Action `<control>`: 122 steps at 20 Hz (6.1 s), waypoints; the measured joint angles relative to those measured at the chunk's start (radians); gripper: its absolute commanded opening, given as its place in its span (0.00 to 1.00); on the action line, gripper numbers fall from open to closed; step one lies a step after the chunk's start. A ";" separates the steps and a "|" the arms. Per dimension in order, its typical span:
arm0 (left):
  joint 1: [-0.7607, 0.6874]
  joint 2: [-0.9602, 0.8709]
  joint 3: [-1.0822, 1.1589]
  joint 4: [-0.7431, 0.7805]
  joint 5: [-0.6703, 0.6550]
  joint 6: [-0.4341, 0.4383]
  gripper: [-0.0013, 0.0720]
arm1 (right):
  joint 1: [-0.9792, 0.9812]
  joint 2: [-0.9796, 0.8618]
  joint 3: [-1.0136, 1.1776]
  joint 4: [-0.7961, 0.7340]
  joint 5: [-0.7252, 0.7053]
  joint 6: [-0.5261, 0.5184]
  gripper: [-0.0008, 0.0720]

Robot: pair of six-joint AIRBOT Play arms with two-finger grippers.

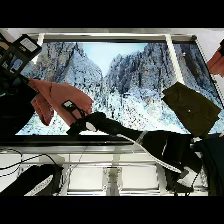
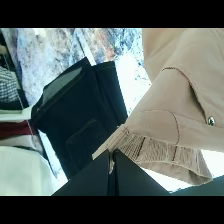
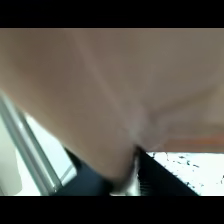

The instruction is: Fold the clothes and pants, and hang the long-sleeved shirts on hangers.

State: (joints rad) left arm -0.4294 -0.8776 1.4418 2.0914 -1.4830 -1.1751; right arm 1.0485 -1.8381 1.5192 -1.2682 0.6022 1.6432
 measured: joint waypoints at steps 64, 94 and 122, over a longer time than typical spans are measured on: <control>0.126 -0.414 -0.421 -0.252 0.541 0.033 0.04 | -0.731 0.275 -0.194 -0.112 0.634 -0.660 0.02; 0.400 -0.282 -0.441 -0.784 0.261 0.082 0.91 | -1.101 0.037 -0.056 0.455 0.731 -0.543 0.92; 0.429 -0.280 -0.441 -0.874 0.195 0.047 0.90 | -1.014 0.062 0.263 0.293 0.752 -0.106 0.02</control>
State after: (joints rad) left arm -0.0006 -1.1580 1.0008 1.2175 -1.2884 -1.1282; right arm 0.0345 -1.7763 1.7821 -0.9756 1.3537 1.5372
